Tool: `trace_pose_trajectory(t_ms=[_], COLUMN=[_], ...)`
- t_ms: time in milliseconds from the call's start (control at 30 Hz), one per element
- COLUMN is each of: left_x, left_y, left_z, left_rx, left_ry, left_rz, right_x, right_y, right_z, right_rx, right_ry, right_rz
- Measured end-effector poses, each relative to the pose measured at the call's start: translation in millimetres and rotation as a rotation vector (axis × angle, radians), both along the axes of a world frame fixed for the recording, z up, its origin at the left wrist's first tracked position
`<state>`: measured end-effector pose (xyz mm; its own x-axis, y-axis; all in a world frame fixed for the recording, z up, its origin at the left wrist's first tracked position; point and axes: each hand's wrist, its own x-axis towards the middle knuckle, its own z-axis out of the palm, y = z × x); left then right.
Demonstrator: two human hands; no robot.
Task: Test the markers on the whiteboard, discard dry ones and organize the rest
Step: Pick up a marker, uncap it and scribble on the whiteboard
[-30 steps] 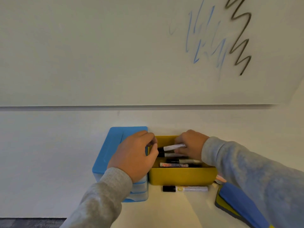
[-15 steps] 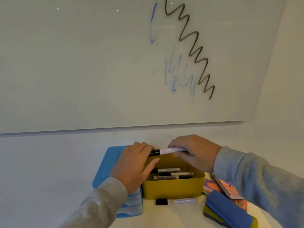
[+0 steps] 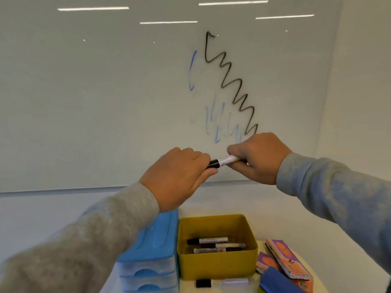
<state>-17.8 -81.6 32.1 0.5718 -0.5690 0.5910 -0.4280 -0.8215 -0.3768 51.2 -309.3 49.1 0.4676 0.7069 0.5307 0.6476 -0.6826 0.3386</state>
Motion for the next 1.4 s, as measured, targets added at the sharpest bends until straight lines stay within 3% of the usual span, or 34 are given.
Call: trace_pose_trajectory(t_ms=[100,200,267,367,500,600,867,1033,1200,1300,1400], left_x=[0.0,-3.5,-4.4,3.7,9.6,12.0,30.3,48.4,67.3,75.8,90.1], left_y=[12.9,55.2,79.9,87.1,68.6,65.3,75.4,74.0,70.6,75.5,85.6], left_z=[14.5,21.1,20.1,19.5,20.3,29.0,77.0,77.5,55.5,50.2,40.6], left_rx=[0.012,-0.050,-0.153,-0.280,-0.308,-0.308,-0.578,-0.725,-0.710,-0.694,-0.584], left_ry=[-0.198,-0.213,-0.137,-0.044,0.024,-0.005,-0.173,-0.157,-0.045,-0.127,-0.239], left_rz=[0.044,0.141,0.185,0.214,0.192,0.159,0.119,0.074,0.070,0.099,0.102], right_x=[7.4,12.9,14.9,12.5,3.9,-1.8,-10.1,-3.5,16.3,33.4,40.0], right_y=[-16.6,-64.4,-80.6,-63.9,-18.5,3.9,32.6,68.9,95.4,102.5,107.6], right_z=[15.7,25.7,22.9,19.8,26.8,43.4,109.3,141.0,157.9,157.3,141.6], right_rx=[0.242,0.499,0.556,0.634,0.653,0.660,1.019,0.918,0.835,0.758,0.653], right_ry=[0.100,0.147,0.184,0.348,0.567,0.604,0.337,0.170,-0.037,-0.158,-0.146], right_rz=[-0.012,-0.124,-0.159,-0.014,0.158,0.255,0.480,0.578,0.546,0.494,0.498])
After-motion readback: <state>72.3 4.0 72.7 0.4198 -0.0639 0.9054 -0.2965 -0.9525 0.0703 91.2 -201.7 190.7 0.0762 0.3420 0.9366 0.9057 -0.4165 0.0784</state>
